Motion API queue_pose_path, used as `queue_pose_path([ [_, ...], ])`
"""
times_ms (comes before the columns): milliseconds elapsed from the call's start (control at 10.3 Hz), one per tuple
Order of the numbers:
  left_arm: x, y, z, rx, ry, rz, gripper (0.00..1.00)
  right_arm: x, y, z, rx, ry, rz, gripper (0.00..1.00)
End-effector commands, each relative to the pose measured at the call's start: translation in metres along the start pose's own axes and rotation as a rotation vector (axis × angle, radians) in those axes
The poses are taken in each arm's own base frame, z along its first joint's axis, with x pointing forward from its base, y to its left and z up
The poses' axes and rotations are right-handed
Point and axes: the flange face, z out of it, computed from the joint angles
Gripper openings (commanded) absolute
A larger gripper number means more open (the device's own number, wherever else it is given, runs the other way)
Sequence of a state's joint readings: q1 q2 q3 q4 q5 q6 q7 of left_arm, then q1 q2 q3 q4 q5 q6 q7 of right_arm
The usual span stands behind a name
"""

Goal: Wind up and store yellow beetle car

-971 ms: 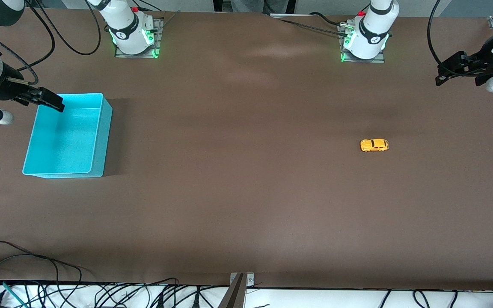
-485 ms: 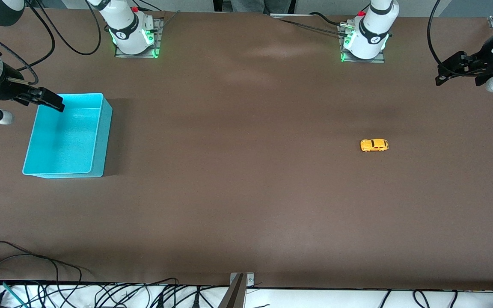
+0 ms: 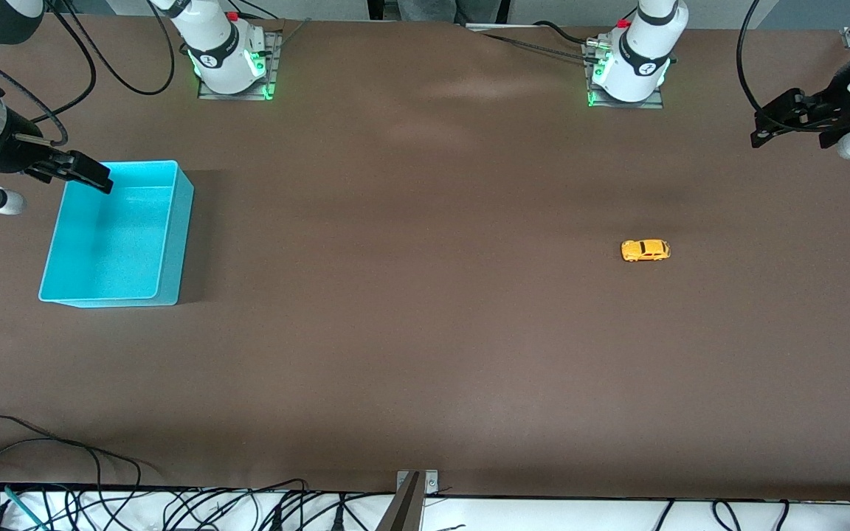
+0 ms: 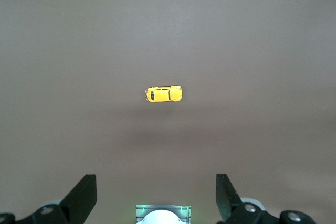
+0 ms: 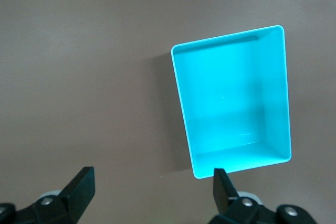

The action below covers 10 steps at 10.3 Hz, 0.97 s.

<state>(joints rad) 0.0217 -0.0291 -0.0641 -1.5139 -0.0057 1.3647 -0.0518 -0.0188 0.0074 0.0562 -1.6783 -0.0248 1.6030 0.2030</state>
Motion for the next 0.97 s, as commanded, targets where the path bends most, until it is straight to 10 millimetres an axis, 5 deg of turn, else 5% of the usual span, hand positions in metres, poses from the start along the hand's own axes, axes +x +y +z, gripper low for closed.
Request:
queue_pose_path([
  [0,-0.003,-0.0012,-0.0061,-0.015,0.011,-0.003,1.0,0.0001,-0.0017,-0.0025,0.011,0.001,0.016,1.0],
  [874,-0.0027,0.0042,-0.0054,-0.012,0.009,0.006,1.0,0.0011,-0.0009,-0.0052,0.014,0.011,0.014,1.0],
])
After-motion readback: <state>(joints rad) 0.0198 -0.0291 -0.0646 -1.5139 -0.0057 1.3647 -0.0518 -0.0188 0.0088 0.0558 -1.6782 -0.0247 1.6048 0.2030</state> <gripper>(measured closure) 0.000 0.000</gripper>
